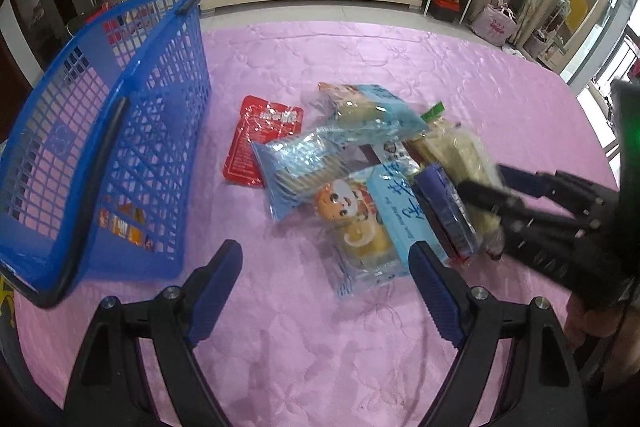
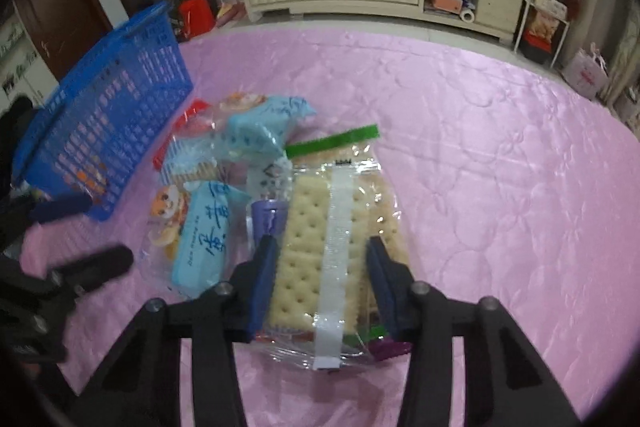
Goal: Organize snacks
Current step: 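Grasp the white cracker pack with the right gripper while the left gripper grasps the blue Dan Huang Su bag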
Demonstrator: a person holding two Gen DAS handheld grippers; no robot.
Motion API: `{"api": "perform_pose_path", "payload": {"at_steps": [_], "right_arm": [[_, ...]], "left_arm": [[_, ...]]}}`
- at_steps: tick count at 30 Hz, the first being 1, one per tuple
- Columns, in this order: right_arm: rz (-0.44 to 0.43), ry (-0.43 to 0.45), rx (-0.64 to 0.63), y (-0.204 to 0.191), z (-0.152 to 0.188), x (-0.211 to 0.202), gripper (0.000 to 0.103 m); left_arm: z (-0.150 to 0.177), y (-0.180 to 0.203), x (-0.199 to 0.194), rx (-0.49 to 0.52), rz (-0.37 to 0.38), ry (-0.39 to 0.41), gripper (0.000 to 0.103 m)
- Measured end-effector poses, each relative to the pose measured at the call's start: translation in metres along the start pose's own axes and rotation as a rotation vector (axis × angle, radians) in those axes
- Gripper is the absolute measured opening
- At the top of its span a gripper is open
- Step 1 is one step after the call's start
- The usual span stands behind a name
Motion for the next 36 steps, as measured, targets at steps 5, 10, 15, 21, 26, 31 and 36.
{"api": "perform_pose_path", "payload": {"at_steps": [5,10,15,21,26,31,36], "right_arm": [[0.003,0.056,-0.011,-0.003,-0.002,-0.020,0.050],[0.000,0.041,-0.014,-0.002,0.000,-0.022,0.050],[0.021,0.022,0.019,0.009,-0.005,-0.017,0.050],[0.046,0.015,0.048,0.020,-0.006,-0.017,0.050],[0.020,-0.002,0.056,0.017,-0.006,-0.015,0.050],[0.030,-0.023,0.063,0.018,-0.004,-0.011,0.050],[0.034,-0.025,0.055,0.017,-0.004,-0.012,0.050]], "left_arm": [[0.004,0.007,0.005,-0.021,0.028,-0.015,0.083],[-0.003,0.018,0.015,-0.031,0.019,-0.038,0.083],[-0.018,0.028,0.026,-0.043,0.025,-0.070,0.083],[-0.030,0.036,0.047,-0.074,0.064,-0.133,0.083],[-0.033,0.035,0.065,-0.101,0.023,-0.176,0.083],[-0.030,0.033,0.073,-0.130,0.061,-0.192,0.082],[-0.023,0.039,0.068,-0.083,0.060,-0.175,0.065]]}}
Point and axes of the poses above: each gripper's, at about its wrist camera, not at the fingertips, and x roughly the way its jaws point, y to its right, z to its underside, the point moved 7 cm from there along x, roughly the way its jaws point, and after that the axes turned 12 degrees about -y, right-handed, at the moved point
